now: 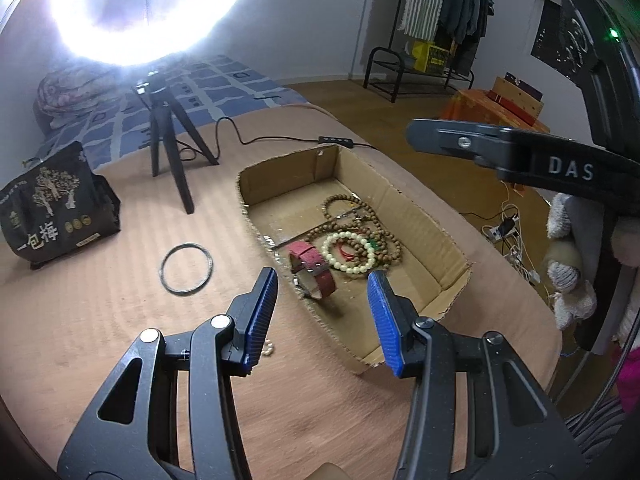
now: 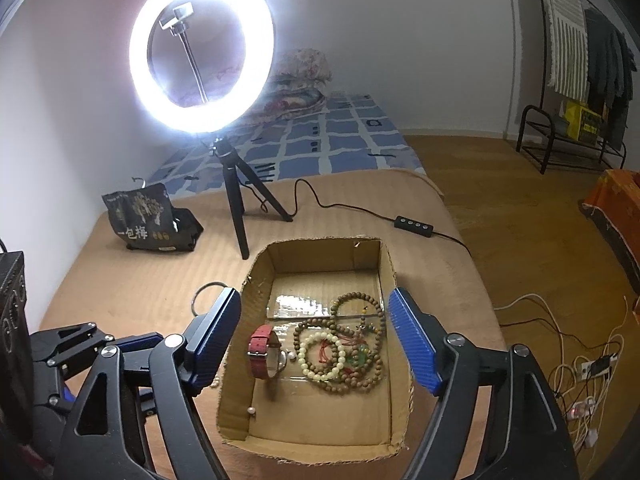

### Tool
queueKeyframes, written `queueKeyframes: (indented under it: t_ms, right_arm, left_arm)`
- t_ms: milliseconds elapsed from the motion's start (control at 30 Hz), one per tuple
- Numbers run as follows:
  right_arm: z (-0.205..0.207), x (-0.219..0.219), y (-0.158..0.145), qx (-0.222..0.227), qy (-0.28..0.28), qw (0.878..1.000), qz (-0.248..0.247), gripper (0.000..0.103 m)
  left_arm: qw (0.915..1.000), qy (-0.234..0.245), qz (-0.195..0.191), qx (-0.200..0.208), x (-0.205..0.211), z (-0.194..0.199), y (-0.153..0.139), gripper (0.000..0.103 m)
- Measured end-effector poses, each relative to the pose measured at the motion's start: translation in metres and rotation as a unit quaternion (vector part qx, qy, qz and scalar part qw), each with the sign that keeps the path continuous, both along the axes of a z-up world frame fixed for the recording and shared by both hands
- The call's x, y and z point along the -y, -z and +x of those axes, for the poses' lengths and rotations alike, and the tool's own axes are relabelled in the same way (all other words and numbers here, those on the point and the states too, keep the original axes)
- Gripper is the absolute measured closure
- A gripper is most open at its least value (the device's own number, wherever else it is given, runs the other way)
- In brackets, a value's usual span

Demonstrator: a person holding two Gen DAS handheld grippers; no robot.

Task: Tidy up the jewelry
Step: 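Move both tools back toward the blue bangle and pearl necklace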

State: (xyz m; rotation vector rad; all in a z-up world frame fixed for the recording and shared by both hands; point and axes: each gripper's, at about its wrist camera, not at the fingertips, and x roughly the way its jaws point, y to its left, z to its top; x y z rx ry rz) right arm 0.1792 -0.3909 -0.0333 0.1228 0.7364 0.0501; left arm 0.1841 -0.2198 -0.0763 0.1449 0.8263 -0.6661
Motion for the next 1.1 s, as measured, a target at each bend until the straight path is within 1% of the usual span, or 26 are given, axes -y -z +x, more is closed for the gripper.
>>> queueKeyframes:
  t_ms: [133,367,567,733,833,933,1100]
  right_arm:
    - [-0.006,-0.005,-0.004,0.003,0.003,1.000,-0.001,0.023]
    - [-0.014,-0.021,-0.004,-0.011,-0.005,1.000,0.004,0.022]
    - [-0.025,-0.054,-0.006,-0.011,-0.044,0.999,0.001,0.022]
    - [-0.033,-0.087,-0.003,-0.018,-0.087,0.996,0.004,0.022]
    - [-0.038,-0.110,0.004,-0.027,-0.113,0.993,0.004,0.022]
    - [-0.041,-0.126,0.014,-0.039,-0.126,0.991,0.002,0.022]
    - [-0.043,-0.150,0.045,-0.071,-0.121,0.990,0.013,0.022]
  left_arm:
    - [0.9999,-0.010,0.001,0.002,-0.016,0.003,-0.002,0.055]
    - [0.9992,-0.039,0.009,0.002,-0.056,0.013,-0.003,0.055]
    - [0.9965,-0.083,0.009,0.000,-0.107,0.033,-0.004,0.055]
    - [0.9933,-0.114,0.003,-0.015,-0.139,0.051,0.002,0.055]
    - [0.9925,-0.120,0.001,-0.021,-0.151,0.058,0.008,0.055]
    - [0.9925,-0.119,-0.004,-0.030,-0.155,0.064,0.013,0.055]
    - [0.9929,-0.107,-0.015,-0.048,-0.154,0.079,0.024,0.055]
